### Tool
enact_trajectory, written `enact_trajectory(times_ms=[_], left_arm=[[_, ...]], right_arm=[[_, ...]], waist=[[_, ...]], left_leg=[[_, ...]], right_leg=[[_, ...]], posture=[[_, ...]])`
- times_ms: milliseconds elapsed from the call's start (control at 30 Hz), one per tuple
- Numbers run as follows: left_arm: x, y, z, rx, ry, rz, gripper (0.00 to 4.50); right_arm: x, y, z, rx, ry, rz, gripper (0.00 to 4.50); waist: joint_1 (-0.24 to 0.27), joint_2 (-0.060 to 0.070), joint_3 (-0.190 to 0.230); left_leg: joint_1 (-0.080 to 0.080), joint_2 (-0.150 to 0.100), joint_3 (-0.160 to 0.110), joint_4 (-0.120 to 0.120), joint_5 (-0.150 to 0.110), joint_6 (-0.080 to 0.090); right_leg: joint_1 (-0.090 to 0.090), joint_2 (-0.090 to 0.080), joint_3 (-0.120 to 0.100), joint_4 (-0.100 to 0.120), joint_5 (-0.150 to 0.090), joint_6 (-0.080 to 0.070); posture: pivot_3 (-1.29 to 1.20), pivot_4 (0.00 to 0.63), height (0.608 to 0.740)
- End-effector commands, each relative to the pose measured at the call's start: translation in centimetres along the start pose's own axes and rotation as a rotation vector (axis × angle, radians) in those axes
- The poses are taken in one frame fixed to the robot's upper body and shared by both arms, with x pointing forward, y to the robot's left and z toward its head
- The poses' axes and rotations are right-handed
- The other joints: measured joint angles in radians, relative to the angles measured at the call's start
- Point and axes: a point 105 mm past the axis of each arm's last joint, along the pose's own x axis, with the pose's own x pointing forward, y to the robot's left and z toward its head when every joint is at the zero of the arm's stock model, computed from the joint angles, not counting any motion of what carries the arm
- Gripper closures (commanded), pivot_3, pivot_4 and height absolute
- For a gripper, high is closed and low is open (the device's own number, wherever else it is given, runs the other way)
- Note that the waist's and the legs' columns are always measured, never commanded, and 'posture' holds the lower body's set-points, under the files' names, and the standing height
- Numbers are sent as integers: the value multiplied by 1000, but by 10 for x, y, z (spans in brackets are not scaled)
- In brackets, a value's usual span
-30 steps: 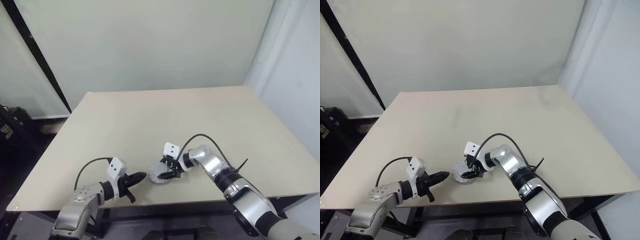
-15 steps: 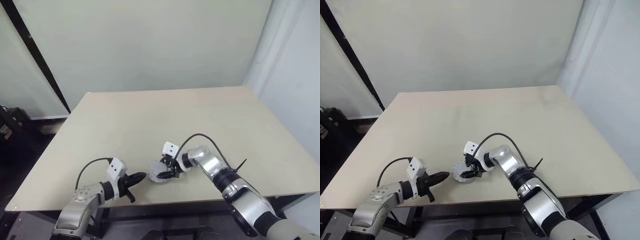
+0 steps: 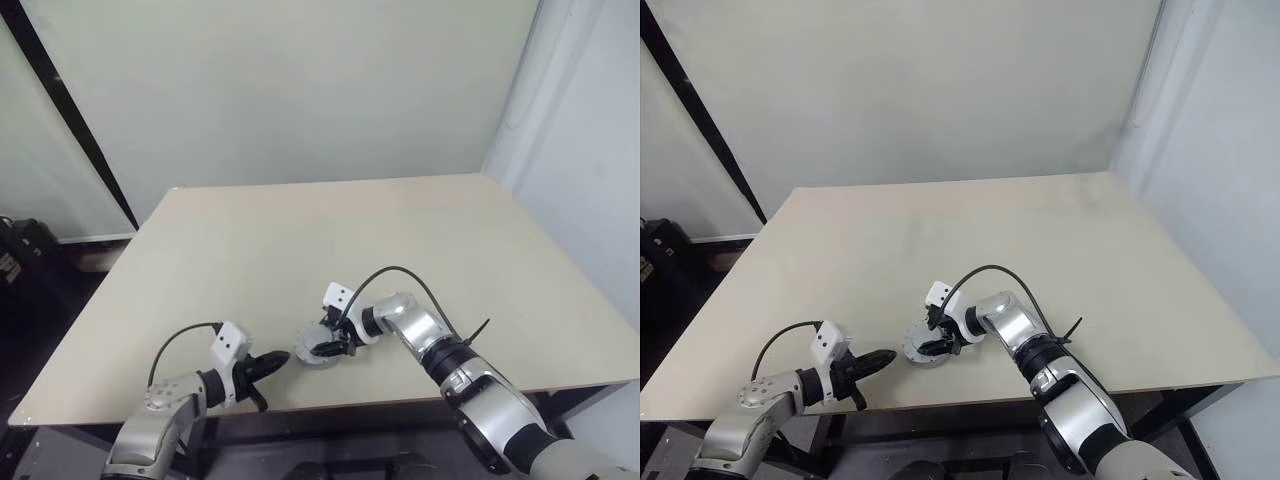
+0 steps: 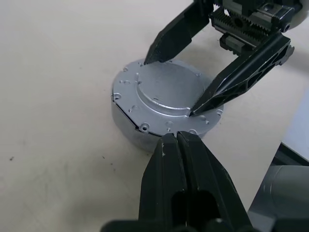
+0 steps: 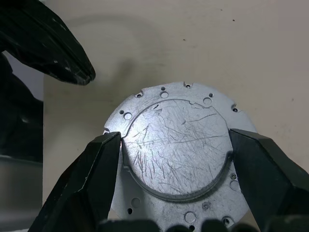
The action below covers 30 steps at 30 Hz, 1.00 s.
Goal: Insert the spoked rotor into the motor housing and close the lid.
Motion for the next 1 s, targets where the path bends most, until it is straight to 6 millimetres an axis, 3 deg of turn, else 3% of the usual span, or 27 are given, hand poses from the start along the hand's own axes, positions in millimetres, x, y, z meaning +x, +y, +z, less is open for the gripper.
enact_trajectory(times_ms=[33,667,1000], left_arm=[[-3,5,12,29,-43,19,4500],[-2,4,13,28,-53,24,4500],[6,3,15,34,-60,15,4500]], right_arm=[[-4,-3,12,-8,-29,-19,1132],[0,1,-3,-73,52,-37,1133],[1,4,-6,-19,59,-35,1133]], waist=[[-1,0,0],[-9,0,0],[-9,0,0]], left_leg=[[0,0,0,0,0,0],[0,1,0,0,0,0],[1,1,0,0,-2,-3]], right_leg=[[0,0,0,0,0,0],[0,0,0,0,0,0],[1,0,0,0,0,0]], posture=[[0,0,740],[0,0,740],[0,0,740]])
